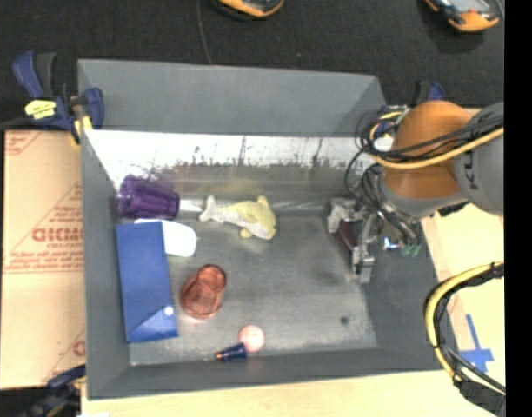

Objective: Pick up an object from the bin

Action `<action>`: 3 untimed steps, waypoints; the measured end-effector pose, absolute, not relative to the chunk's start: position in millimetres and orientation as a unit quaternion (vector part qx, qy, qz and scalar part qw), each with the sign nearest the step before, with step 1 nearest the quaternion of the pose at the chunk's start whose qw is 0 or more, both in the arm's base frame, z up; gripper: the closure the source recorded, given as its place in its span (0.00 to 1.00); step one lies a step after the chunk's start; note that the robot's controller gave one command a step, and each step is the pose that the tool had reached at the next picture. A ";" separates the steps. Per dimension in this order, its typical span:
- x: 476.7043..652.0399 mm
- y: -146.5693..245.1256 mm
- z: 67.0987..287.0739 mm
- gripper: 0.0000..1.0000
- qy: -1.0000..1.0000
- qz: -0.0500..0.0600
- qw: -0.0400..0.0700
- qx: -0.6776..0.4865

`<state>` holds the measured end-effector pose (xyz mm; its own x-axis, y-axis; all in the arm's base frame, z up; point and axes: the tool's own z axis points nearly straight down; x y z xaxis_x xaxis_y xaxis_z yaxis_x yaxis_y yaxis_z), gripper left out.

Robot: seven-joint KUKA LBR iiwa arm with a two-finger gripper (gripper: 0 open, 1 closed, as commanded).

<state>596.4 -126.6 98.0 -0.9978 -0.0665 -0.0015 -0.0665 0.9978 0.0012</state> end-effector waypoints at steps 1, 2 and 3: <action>618.4 -151.4 102.6 0.00 0.975 0.000 0.006 0.221; 623.7 -151.6 91.5 0.00 0.984 0.000 0.006 0.177; 624.7 -114.4 70.6 1.00 1.000 -0.002 0.008 0.024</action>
Offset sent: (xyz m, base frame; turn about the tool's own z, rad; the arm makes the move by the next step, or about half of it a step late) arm 0.0372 -0.0269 -0.0280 -0.4175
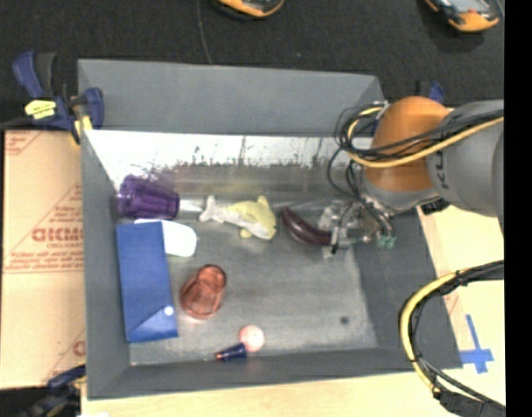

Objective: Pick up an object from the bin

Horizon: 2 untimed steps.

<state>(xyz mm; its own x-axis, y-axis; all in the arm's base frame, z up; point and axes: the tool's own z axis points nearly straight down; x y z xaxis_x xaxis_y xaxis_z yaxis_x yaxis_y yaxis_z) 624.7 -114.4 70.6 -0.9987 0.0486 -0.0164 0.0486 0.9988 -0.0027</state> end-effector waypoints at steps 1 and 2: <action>624.8 -114.5 70.8 1.00 1.000 -0.002 0.008 0.024; 625.3 -115.1 73.8 1.00 1.000 -0.002 0.010 0.024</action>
Offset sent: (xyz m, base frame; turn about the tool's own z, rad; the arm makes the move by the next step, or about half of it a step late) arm 0.0001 0.0000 0.0042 -0.0001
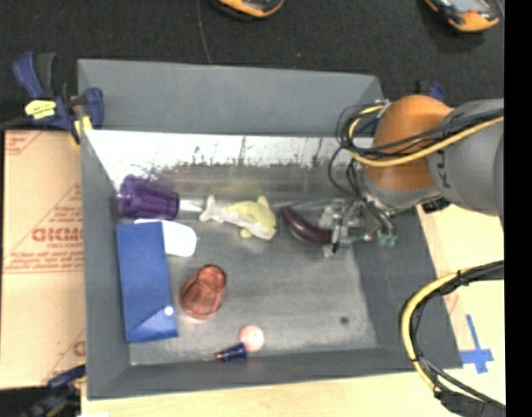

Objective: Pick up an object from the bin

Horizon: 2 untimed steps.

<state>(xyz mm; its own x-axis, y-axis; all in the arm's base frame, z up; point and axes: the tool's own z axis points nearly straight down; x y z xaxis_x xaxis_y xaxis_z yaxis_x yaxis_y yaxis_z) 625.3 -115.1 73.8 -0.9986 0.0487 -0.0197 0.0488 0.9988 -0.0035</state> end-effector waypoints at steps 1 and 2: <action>623.7 -114.9 93.8 1.00 1.000 -0.002 0.007 0.025; 623.6 -115.1 125.3 1.00 1.000 -0.002 0.007 0.025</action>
Offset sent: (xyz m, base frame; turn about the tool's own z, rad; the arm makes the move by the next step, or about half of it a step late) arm -0.0018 0.0004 0.0895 0.0001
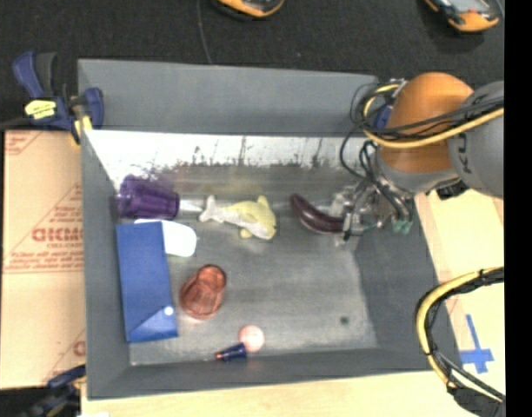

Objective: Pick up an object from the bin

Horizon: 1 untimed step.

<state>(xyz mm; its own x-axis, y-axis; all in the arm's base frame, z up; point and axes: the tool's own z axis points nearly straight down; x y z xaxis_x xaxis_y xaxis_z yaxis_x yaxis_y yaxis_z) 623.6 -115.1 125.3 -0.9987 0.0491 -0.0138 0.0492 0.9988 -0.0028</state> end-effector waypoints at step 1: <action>624.4 -115.4 160.3 1.00 1.000 -0.002 0.008 0.025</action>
Offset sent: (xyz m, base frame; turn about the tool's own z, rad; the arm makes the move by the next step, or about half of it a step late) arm 0.0006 -0.0002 0.1158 0.0000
